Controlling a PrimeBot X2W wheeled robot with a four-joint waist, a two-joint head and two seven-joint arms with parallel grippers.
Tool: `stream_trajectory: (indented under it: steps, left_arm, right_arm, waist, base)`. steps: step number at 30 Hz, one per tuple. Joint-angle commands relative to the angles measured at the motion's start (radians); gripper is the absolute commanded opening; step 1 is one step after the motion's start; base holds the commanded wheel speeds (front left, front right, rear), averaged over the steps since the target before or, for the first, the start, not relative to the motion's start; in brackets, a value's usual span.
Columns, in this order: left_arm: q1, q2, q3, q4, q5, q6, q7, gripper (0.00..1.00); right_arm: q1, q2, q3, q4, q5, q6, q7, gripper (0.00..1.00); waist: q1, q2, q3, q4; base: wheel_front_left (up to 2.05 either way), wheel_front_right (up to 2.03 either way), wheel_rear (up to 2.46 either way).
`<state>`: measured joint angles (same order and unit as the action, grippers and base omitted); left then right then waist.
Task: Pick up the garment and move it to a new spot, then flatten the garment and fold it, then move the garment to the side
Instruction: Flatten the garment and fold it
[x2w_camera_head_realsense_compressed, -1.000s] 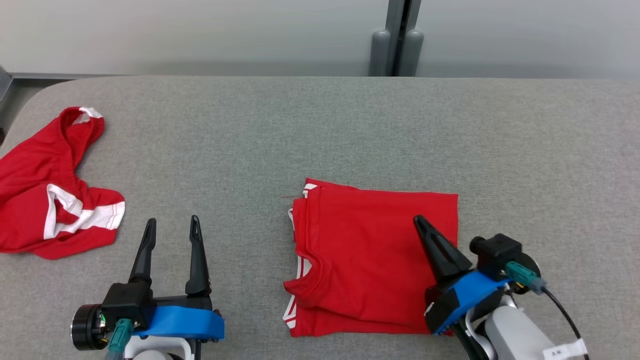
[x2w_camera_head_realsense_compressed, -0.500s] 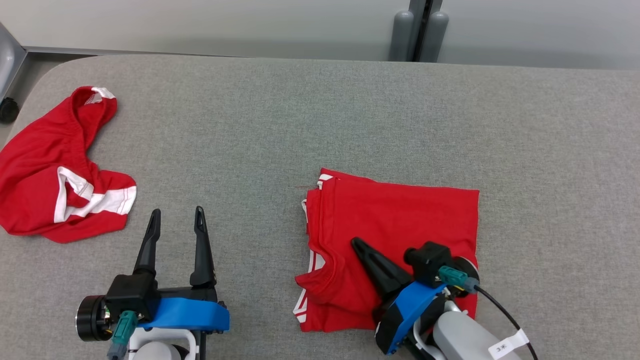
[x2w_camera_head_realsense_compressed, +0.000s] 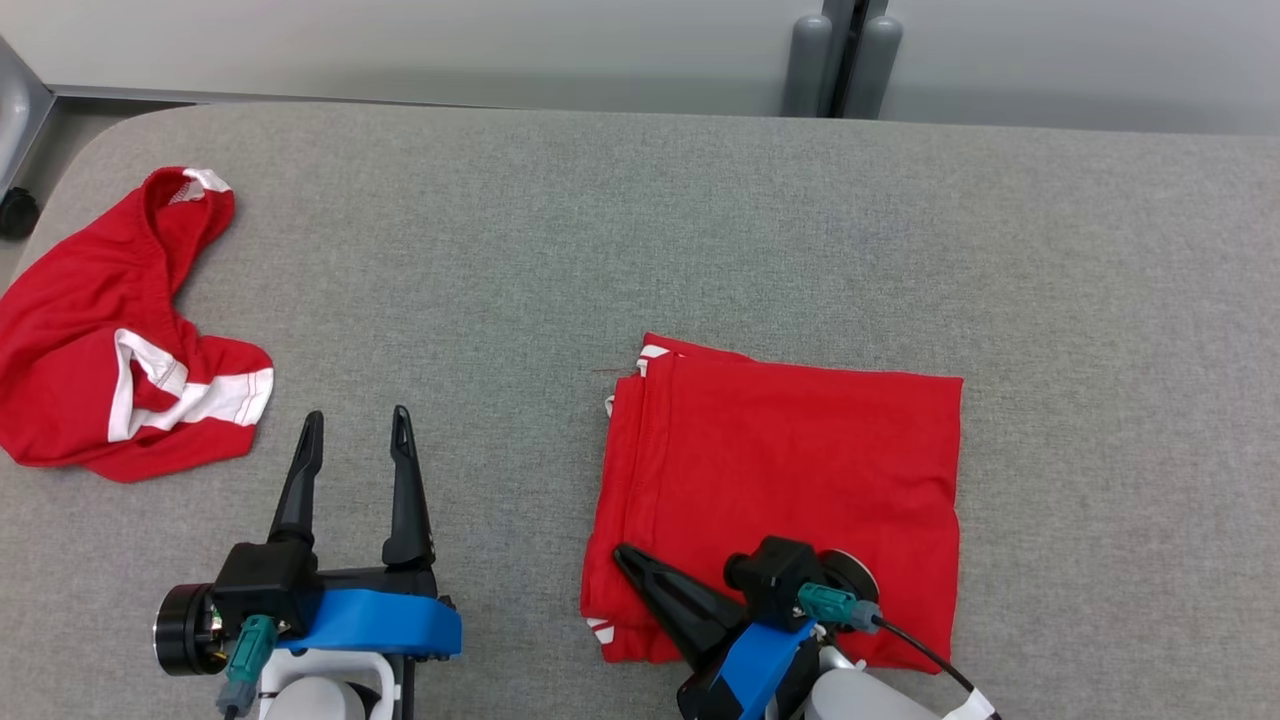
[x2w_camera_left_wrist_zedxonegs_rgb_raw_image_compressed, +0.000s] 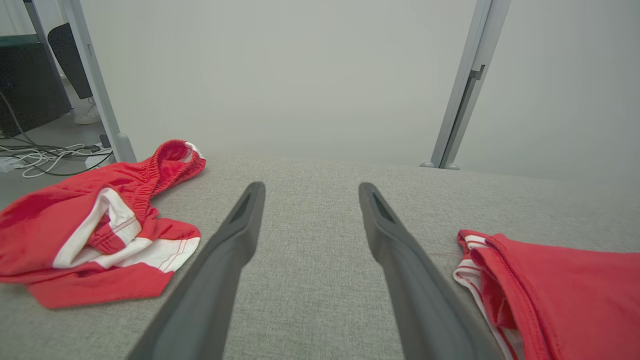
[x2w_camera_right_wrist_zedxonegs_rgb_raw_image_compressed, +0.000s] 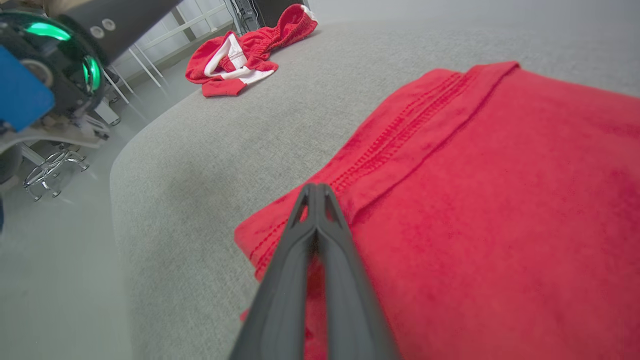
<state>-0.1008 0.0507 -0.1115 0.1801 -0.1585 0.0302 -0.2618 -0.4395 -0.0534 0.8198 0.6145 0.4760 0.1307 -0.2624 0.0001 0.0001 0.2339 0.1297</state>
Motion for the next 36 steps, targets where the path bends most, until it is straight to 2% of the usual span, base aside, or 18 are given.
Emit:
stream_trajectory:
  steps: [1, 10, 12, 20, 31, 32, 33, 36]
  left_arm:
    - [-0.013, -0.001, -0.001, 0.0, -0.003, 0.004, -0.004, 1.0]
    - [-0.005, -0.001, 0.003, 0.002, 0.002, 0.004, -0.004, 1.0]
    - [-0.002, -0.001, 0.006, 0.0, 0.004, 0.005, -0.004, 1.0]
    - [0.007, -0.001, 0.019, -0.006, 0.02, 0.001, -0.004, 1.0]
    - [0.016, -0.001, 0.04, -0.004, 0.033, -0.003, -0.004, 1.0]
    - [0.019, -0.001, 0.044, -0.004, 0.036, -0.004, -0.004, 1.0]
    - [0.022, -0.001, 0.049, -0.004, 0.038, -0.003, -0.004, 1.0]
    - [0.031, -0.001, 0.06, -0.005, 0.041, -0.006, -0.004, 1.0]
  right_arm:
    - [-0.018, 0.0, 0.007, 0.005, 0.007, 0.0, -0.003, 0.0]
    - [-0.033, -0.006, 0.09, 0.031, 0.067, 0.0, -0.003, 0.0]
    - [-0.042, -0.016, 0.077, 0.014, 0.071, 0.0, -0.003, 0.0]
    - [0.009, -0.053, -0.1, -0.095, 0.009, 0.0, -0.003, 0.0]
    - [0.11, -0.098, -0.417, -0.22, -0.097, 0.0, -0.003, 0.0]
    - [0.121, -0.098, -0.441, -0.232, -0.106, 0.0, -0.003, 0.11]
    - [0.129, -0.097, -0.46, -0.239, -0.112, 0.0, -0.003, 0.27]
    - [0.152, -0.099, -0.513, -0.264, -0.134, 0.0, -0.003, 0.59]
  waist:
    - [-0.0001, -0.0001, 0.001, 0.0]
    - [-0.0001, -0.0001, -0.002, -0.007]
    - [-0.0001, -0.0001, -0.006, -0.013]
    - [-0.0001, -0.0001, -0.022, -0.055]
    - [-0.0001, -0.0001, -0.05, -0.127]
    - [-0.0001, -0.0001, -0.053, -0.133]
    - [-0.0001, -0.0001, -0.058, -0.142]
    - [-0.0001, -0.0001, -0.068, -0.162]
  base:
    - [0.0, 0.0, 0.0]
    - [0.0, 0.0, 0.0]
    - [0.0, 0.0, 0.0]
    - [0.0, 0.0, 0.0]
    - [0.0, 0.0, 0.0]
    - [0.0, 0.0, 0.0]
    - [0.0, 0.0, 0.0]
    - [0.0, 0.0, 0.0]
